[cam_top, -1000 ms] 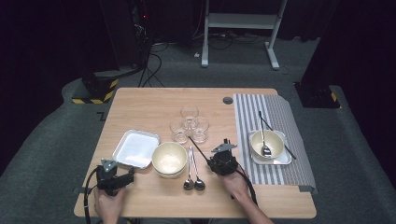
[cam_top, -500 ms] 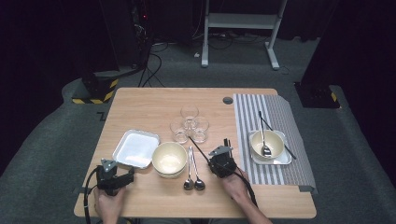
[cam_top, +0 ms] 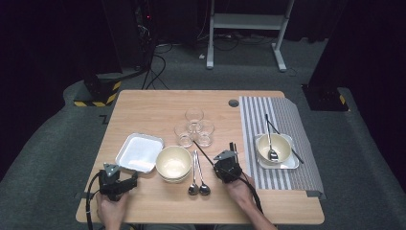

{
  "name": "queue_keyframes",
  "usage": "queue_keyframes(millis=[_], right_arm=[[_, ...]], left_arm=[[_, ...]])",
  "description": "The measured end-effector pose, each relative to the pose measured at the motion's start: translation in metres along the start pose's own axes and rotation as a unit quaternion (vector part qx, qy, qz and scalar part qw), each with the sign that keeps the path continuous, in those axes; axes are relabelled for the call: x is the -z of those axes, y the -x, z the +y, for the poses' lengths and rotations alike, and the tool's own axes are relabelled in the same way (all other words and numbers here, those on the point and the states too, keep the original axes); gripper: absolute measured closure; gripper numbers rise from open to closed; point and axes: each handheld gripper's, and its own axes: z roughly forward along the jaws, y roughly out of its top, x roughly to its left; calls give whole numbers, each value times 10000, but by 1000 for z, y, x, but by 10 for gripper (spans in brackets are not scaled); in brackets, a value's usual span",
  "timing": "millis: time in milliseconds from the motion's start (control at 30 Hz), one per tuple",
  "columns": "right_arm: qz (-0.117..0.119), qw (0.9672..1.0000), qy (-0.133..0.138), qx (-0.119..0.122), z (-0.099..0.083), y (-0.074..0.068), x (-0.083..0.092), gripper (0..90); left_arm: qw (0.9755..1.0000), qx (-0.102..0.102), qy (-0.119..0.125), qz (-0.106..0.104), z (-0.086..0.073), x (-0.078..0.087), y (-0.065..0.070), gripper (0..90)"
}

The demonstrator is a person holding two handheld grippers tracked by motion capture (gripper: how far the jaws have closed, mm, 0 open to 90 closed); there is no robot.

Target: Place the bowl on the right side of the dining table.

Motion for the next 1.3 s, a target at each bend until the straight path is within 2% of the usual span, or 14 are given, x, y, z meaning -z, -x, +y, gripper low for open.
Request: queue_keyframes(millis=[233,367,567,1300], right_arm=[[24,9999,92,36,3,0,7,862],[-30,9996,253,72,2,-2,9,862],[61,9996,280,30,1,1,13,863],[130,9983,561,42,-13,7,39,863]], left_arm=[[10000,1,0,-1,0,0,0,172],[10000,-6,3,6,0,0,0,173],[10000,-9,2,10,0,0,0,172],[10000,-7,4,15,0,0,0,174]])
